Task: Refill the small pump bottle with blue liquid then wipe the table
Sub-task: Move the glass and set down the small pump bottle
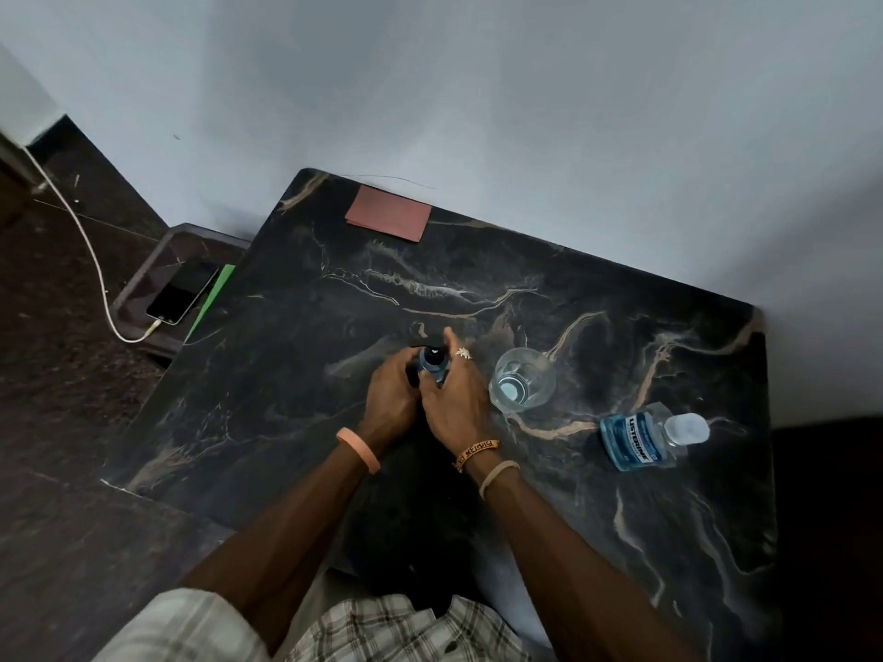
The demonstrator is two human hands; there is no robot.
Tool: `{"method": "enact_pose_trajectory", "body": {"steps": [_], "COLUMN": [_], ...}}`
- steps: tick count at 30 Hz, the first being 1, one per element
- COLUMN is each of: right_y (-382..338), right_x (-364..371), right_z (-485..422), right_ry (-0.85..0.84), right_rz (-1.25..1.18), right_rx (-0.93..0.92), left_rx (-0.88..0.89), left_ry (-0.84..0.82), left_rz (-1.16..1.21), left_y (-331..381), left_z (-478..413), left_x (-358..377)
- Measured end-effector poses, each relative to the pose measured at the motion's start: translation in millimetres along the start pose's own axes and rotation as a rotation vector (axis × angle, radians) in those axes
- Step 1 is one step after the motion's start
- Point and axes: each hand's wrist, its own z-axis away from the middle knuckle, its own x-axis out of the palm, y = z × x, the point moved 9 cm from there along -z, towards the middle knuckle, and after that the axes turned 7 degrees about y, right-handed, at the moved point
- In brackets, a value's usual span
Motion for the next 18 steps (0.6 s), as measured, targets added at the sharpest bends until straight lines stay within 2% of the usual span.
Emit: {"method": "enact_pose_trajectory", "body": {"steps": [3, 6, 9, 11, 14, 18], "right_y": [-4.7, -14.7, -21.0, -12.8, 1.1, 14.9], "right_x": [-1.7, -20.7, -48.9, -69.2, -100.3, -143.3], "right_z": [0.3, 10.0, 24.3, 33.3, 41.1, 48.2], "right_ry": [0.022, 0.082, 0.078, 0.049, 0.123, 0.360], "right_rz": [0.058, 0.069, -0.034, -0.142, -0.207, -0.249], "right_rx": [-0.069, -0.184, -0.292, -0.253, -0.227, -0.186], "left_rx": [0.056, 0.160, 0.264, 0.292, 0.254, 0.156], "left_ry": [-0.028, -0.081, -0.232, -0.349, -0.405, -0.501], "left_rz": [-0.025, 0.106, 0.165, 0.171, 0.191, 0.184], "left_y": [6.8, 31.6, 71.8, 94.5, 112.0, 114.4], "left_z": [-1.4, 12.5, 31.8, 43.2, 53.1, 76.6], "left_x": [0.4, -8.7, -12.5, -4.4, 11.8, 44.6]}}
